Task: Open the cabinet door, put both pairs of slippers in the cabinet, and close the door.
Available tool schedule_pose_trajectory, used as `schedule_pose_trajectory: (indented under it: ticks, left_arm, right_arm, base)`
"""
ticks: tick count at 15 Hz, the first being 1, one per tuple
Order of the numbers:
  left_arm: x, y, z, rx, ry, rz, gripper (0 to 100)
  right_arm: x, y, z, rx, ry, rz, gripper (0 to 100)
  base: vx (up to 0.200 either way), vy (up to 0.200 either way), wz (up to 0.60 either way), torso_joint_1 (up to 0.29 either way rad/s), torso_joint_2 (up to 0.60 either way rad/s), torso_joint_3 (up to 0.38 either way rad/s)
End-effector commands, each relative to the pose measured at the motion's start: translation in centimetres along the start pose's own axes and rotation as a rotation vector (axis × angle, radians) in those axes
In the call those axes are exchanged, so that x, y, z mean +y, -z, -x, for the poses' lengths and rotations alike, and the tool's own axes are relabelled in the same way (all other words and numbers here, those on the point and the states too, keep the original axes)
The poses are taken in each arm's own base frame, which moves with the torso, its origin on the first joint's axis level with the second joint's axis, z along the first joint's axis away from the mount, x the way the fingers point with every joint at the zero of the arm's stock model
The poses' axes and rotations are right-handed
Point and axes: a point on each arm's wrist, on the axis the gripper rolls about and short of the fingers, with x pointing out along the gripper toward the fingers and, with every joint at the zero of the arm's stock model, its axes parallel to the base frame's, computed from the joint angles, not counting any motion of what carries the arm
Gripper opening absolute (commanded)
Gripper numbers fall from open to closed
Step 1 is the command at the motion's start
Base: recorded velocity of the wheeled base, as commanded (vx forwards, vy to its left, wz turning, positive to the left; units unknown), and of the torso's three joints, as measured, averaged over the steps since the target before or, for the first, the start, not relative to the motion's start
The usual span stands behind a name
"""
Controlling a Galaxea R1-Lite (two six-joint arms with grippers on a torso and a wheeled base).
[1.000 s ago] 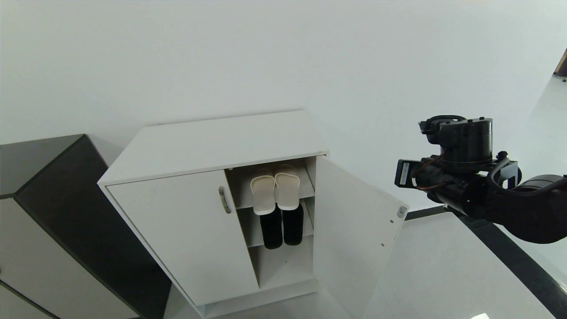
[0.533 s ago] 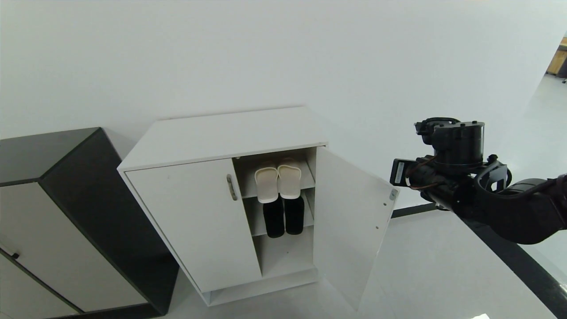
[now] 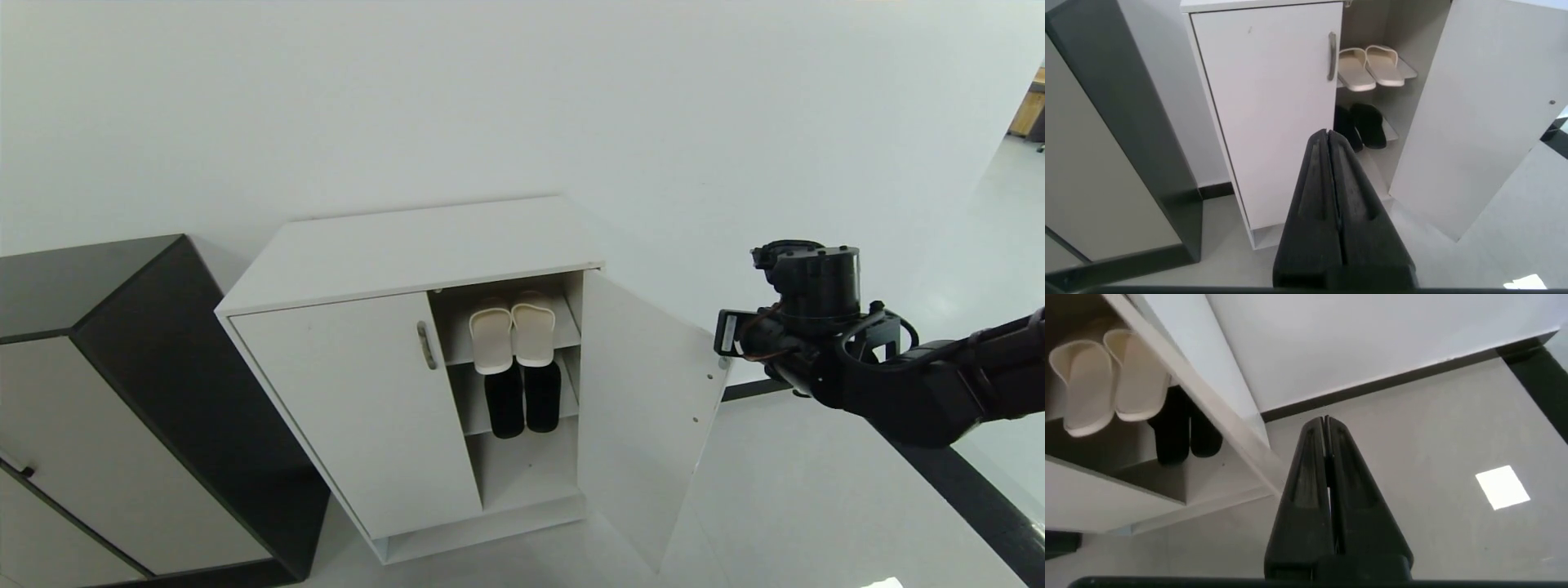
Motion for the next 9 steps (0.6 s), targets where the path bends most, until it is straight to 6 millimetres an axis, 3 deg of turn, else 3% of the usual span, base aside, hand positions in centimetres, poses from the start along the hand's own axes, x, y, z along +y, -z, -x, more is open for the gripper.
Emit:
schedule_pose_trajectory:
  ticks: [1, 6, 9]
  left_arm:
    - [0.0, 0.0, 0.0, 0.000, 0.000, 0.000, 0]
    - [0.0, 0.0, 0.0, 0.000, -0.002, 0.003, 0]
    - [0.0, 0.0, 0.0, 0.000, -0.002, 0.003, 0]
  right_arm:
    - [0.1, 0.8, -0.6, 0.024, 0.006, 0.010, 0]
    - [0.4, 1.4, -0.8, 0.039, 0.005, 0.020, 0]
    - [1.3, 1.8, 0.4, 0.044, -0.026, 0.034, 0]
  base:
    - [0.000, 0.000, 0.00, 0.000, 0.00, 0.000]
    - [0.000, 0.000, 0.00, 0.000, 0.00, 0.000]
    - [0.000, 0.000, 0.00, 0.000, 0.00, 0.000]
